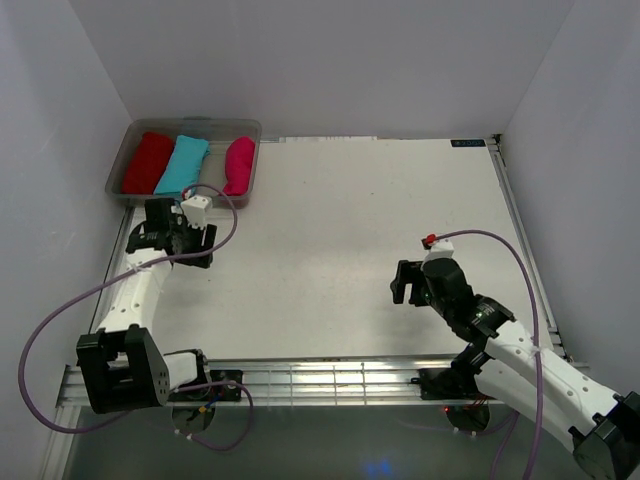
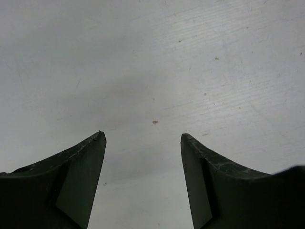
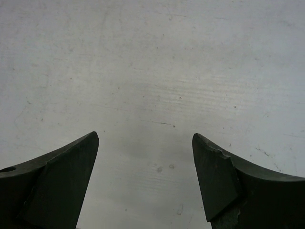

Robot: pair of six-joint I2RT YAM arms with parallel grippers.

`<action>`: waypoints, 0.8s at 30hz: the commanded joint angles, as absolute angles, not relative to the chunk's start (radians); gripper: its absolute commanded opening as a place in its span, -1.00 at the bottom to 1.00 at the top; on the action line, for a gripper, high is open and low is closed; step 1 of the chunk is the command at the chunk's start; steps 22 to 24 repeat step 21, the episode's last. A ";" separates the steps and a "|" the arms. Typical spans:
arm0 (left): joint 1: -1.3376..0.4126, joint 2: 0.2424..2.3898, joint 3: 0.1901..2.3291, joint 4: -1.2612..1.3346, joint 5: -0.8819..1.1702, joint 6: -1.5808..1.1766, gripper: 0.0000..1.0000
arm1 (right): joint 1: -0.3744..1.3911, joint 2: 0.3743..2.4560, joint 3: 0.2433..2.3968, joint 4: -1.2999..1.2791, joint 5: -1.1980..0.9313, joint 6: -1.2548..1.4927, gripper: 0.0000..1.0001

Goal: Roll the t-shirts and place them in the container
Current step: Reset both arms

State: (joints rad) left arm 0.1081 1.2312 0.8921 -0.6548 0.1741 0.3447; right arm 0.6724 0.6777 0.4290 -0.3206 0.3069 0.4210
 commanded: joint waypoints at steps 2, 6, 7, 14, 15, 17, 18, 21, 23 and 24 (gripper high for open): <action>0.109 1.132 0.853 -0.630 0.175 0.339 0.50 | 0.669 0.696 0.477 -0.411 0.408 0.534 0.70; 0.109 1.117 0.828 -0.630 0.146 0.354 0.50 | 0.669 0.683 0.466 -0.419 0.405 0.568 0.70; 0.109 1.117 0.825 -0.632 0.140 0.354 0.51 | 0.669 0.677 0.460 -0.419 0.405 0.572 0.70; 0.109 1.109 0.804 -0.632 0.156 0.347 0.51 | 0.669 0.594 0.443 -0.425 0.442 0.600 0.70; 0.109 1.109 0.802 -0.632 0.156 0.347 0.51 | 0.669 0.585 0.443 -0.428 0.445 0.600 0.71; 0.109 1.104 0.795 -0.632 0.156 0.347 0.51 | 0.670 0.565 0.445 -0.436 0.452 0.597 0.70; 0.109 1.103 0.793 -0.632 0.156 0.347 0.51 | 0.669 0.561 0.446 -0.439 0.453 0.597 0.68; 0.109 1.098 0.787 -0.634 0.156 0.348 0.50 | 0.669 0.552 0.451 -0.452 0.472 0.594 0.68; 0.109 1.098 0.787 -0.634 0.156 0.348 0.50 | 0.669 0.552 0.451 -0.452 0.472 0.594 0.68; 0.109 1.098 0.787 -0.634 0.156 0.348 0.50 | 0.669 0.552 0.451 -0.452 0.472 0.594 0.68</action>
